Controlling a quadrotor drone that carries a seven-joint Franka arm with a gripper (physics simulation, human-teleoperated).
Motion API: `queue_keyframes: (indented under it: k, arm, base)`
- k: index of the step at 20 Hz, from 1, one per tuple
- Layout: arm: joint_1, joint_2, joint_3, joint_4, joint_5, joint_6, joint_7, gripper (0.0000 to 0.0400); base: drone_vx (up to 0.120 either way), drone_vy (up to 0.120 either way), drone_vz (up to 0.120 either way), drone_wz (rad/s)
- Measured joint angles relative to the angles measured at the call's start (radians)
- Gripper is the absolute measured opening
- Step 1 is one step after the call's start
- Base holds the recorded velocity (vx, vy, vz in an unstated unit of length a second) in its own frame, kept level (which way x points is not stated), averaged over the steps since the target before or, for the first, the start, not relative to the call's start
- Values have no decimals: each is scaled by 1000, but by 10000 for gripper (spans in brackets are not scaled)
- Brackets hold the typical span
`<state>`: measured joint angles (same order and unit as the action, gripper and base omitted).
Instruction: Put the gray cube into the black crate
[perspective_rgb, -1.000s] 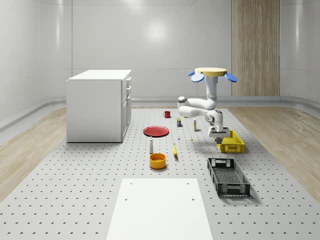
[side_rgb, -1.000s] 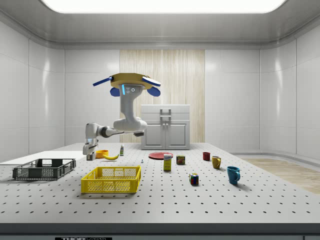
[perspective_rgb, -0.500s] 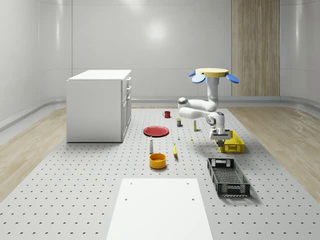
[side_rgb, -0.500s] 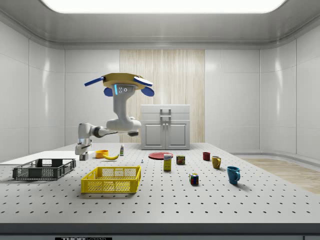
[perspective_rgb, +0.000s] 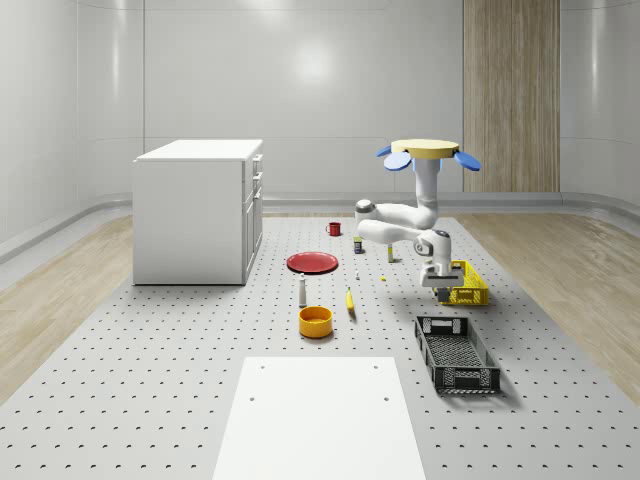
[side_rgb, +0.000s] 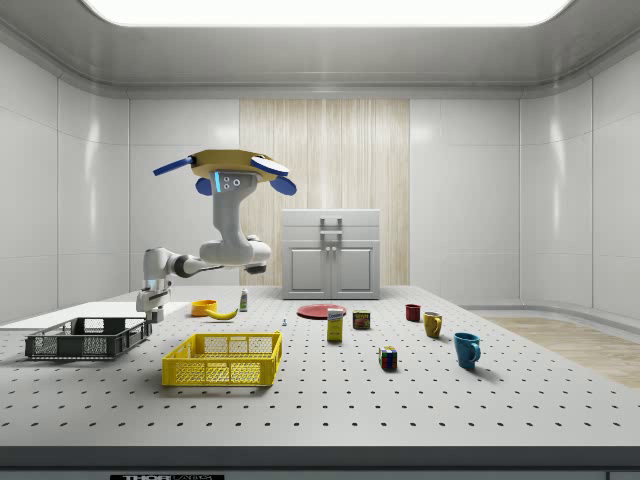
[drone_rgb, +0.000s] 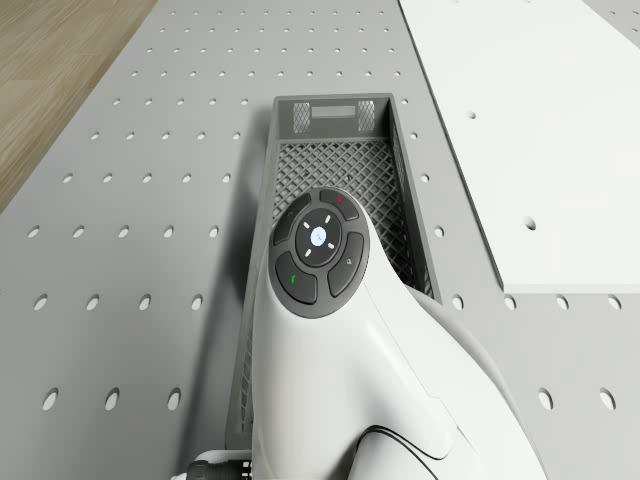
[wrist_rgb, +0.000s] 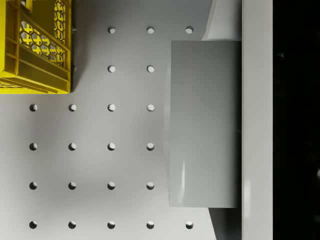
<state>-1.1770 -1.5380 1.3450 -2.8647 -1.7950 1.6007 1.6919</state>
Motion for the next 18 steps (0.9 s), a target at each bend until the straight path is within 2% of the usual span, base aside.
queue_keyframes:
  k: [14, 18]
  arm:
    - [-2, -7, 1, 0, 3, 6, 1, 251]
    - [-2, -9, 1, 0, 3, 8, 2, 251]
  base:
    - [120, -11, 0, 0]
    - [120, -80, 0, 0]
